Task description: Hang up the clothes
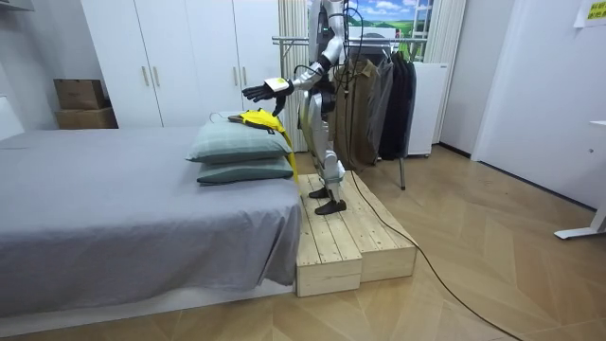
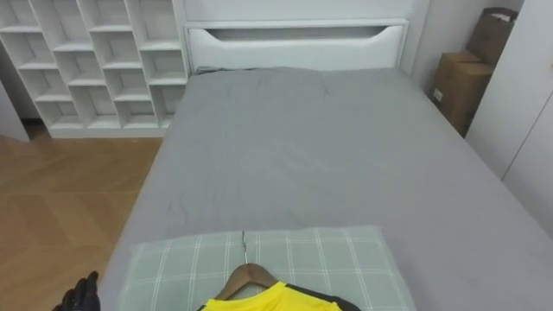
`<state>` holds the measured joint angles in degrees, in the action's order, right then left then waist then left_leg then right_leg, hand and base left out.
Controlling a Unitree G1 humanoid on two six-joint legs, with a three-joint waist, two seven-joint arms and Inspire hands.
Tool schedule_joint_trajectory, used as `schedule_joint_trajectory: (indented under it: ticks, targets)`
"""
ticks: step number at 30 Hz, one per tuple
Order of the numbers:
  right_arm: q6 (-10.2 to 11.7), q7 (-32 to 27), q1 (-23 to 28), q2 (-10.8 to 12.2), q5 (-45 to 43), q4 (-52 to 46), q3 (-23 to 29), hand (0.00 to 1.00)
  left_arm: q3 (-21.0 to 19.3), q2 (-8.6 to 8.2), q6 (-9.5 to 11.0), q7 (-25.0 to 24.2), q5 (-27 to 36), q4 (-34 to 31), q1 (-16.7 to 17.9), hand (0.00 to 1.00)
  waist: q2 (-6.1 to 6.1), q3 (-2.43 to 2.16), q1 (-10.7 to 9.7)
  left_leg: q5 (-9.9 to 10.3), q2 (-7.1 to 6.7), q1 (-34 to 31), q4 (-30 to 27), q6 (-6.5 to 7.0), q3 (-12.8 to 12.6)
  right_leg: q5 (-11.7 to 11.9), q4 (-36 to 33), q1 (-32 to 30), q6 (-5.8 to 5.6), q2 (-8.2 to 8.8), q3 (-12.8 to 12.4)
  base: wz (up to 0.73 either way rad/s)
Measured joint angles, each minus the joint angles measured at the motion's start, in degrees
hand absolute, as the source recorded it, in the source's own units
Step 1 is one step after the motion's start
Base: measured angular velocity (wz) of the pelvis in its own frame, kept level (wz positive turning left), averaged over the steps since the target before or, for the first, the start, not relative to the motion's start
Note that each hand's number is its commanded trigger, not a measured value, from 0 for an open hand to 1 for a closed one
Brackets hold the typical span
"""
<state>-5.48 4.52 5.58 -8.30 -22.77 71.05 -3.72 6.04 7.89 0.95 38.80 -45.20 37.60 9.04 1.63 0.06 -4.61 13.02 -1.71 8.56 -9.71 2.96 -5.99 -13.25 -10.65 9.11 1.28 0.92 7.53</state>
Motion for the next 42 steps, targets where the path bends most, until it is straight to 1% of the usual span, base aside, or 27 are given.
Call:
schedule_joint_trajectory:
  ticks: [2, 3, 4, 7, 10, 12, 14, 16, 22, 28, 32, 33, 36, 39, 41, 42]
  targets:
    - [0.3, 0.5, 0.0, 0.0, 0.0, 0.0, -0.1, 0.0, 1.3, 0.36, 0.0, -1.5, 0.0, 0.1, 0.0, 0.0, 0.29, 0.07, 0.1, 0.0, -0.01, 0.0, 0.0, 0.0, 0.0, 0.0, 0.0, 0.0, -0.01, 0.0, 0.0, 0.0]
    - [0.5, 0.6, 0.0, 0.0, 0.0, 0.0, -0.1, 0.0, 1.6, 0.47, 0.0, -1.8, 0.0, 0.1, 0.0, 0.0, 0.58, 0.21, 0.1, 0.0, 0.0, 0.0, 0.0, 0.0, 0.0, 0.0, 0.0, 0.0, -0.01, -0.01, -0.1, 0.0]
    - [0.6, 0.6, -0.1, 0.0, 0.0, -0.1, -0.1, 0.0, 2.2, 0.76, 0.0, -2.2, -0.1, 0.1, 0.0, 0.0, 0.25, 0.01, 0.0, 0.0, 0.01, 0.0, 0.0, 0.0, -0.1, 0.0, 0.0, -0.1, 0.0, -0.03, -0.1, 0.0]
    - [0.6, 0.2, 0.0, -0.2, -0.3, -0.6, 0.0, 0.0, 3.7, 1.0, 0.0, -3.3, -0.1, 0.3, 0.0, 0.0, 0.32, 0.22, -0.1, 0.0, 0.03, -0.2, 0.1, 0.0, -0.3, 0.1, 0.1, -0.3, -0.06, -0.08, -0.4, -0.02]
    - [0.6, -0.7, 0.1, -0.3, -1.3, -2.0, -0.1, 0.0, 4.0, 1.14, -0.1, -4.6, 0.0, 0.4, 0.0, 0.0, 0.13, 0.16, -0.5, 0.0, 0.07, -0.8, 0.2, 0.0, -0.6, 0.2, 0.1, -1.0, -0.09, -0.15, -0.6, -0.04]
    - [0.7, -0.8, 0.0, -0.3, -1.3, -2.2, -0.1, 0.0, 4.0, 1.14, -0.2, -5.3, 0.0, 0.4, 0.0, 0.0, 0.06, 0.15, -0.5, -0.1, 0.08, -0.8, 0.2, 0.05, -1.2, 0.4, 0.1, -1.0, -0.08, -0.21, -1.2, -0.11]
    - [0.7, -1.0, 0.0, -0.4, -1.3, -2.2, -0.1, 0.0, 5.1, 1.44, -0.5, -5.8, 0.4, 0.7, -0.1, 0.0, -0.23, 0.15, -1.4, -0.2, 0.12, -0.9, 0.2, 0.07, -1.3, 0.5, 0.1, -1.0, -0.12, -0.19, -1.3, -0.02]
    - [0.7, -1.4, 0.0, -0.4, -1.3, -2.2, -0.1, 0.0, 5.7, 1.6, -0.6, -6.1, 0.7, 1.4, -0.5, 0.0, -0.44, 0.17, -1.7, -0.2, 0.11, -1.0, 0.2, 0.07, -1.5, 0.5, 0.1, -1.2, -0.2, -0.19, -1.5, -0.05]
    - [0.6, -1.5, 0.1, -0.4, -1.3, -2.2, -0.1, 0.0, 6.0, 1.86, -0.6, -7.0, 0.7, 1.4, -0.7, 0.0, -0.51, 0.14, -2.8, -0.2, 0.13, -1.0, 0.2, 0.07, -2.2, 0.5, 0.0, -1.8, -0.19, -0.32, -2.4, -0.08]
    - [0.6, -1.9, 0.1, -0.4, -1.4, -2.2, -0.1, 0.0, 6.0, 1.89, -0.6, -7.0, 0.6, 1.1, -1.1, 0.0, -0.6, 0.07, -3.4, -0.2, 0.42, -1.1, 0.5, 0.07, -2.7, 0.7, 0.0, -2.3, -0.13, -0.5, -2.8, -0.05]
    - [0.4, -1.9, 0.1, -0.4, -2.7, -2.2, -0.1, 0.0, 5.9, 1.88, -0.7, -7.0, 0.6, 0.6, -2.8, 0.0, -0.69, 0.01, -3.5, -0.2, 0.46, -1.7, 0.4, 0.08, -2.7, 0.8, 0.0, -2.9, -0.08, -0.5, -2.8, 0.0]
    - [0.4, -1.9, 0.2, -0.4, -2.7, -2.2, -0.1, 0.0, 5.9, 1.89, -0.7, -6.8, 0.6, 0.6, -3.4, 0.0, -0.75, -0.07, -3.7, -0.2, 0.51, -1.9, 0.3, 0.08, -2.8, 0.9, 0.0, -3.1, -0.06, -0.51, -2.8, 0.0]
    - [0.4, -1.9, 0.2, -0.4, -2.7, -2.1, 0.0, 0.0, 5.8, 1.88, -0.7, -6.8, 0.4, 0.6, -4.5, 0.0, -0.9, -0.11, -4.6, -0.2, 0.73, -1.9, 0.1, 0.09, -2.9, 1.4, -0.1, -3.1, -0.01, -0.66, -2.8, -0.01]
    - [0.4, -1.9, 0.3, -0.4, -2.8, -1.9, 0.0, 0.0, 5.4, 1.86, -0.7, -6.8, -1.0, 0.6, -7.0, 0.0, -0.84, -0.03, -4.7, -0.2, 0.9, -2.2, 0.0, 0.09, -3.4, 1.7, -0.2, -3.5, 0.06, -0.79, -3.0, -0.08]
    - [0.4, -1.9, 0.2, -0.5, -2.5, -1.8, -0.1, 0.0, 5.2, 1.92, -0.6, -6.8, -1.7, 0.6, -8.5, 0.0, -0.87, -0.04, -4.5, -0.2, 0.95, -2.9, -0.2, 0.1, -3.7, 1.7, -0.6, -4.5, 0.06, -0.84, -3.7, -0.1]
    - [0.4, -1.9, 0.1, -0.5, -2.5, -1.8, -0.1, 0.0, 5.2, 1.93, -0.6, -6.9, -1.7, 0.6, -9.4, 0.0, -0.92, 0.02, -4.5, -0.2, 1.04, -3.5, -0.3, 0.12, -4.2, 1.7, -1.2, -5.4, 0.06, -0.89, -4.1, -0.18]
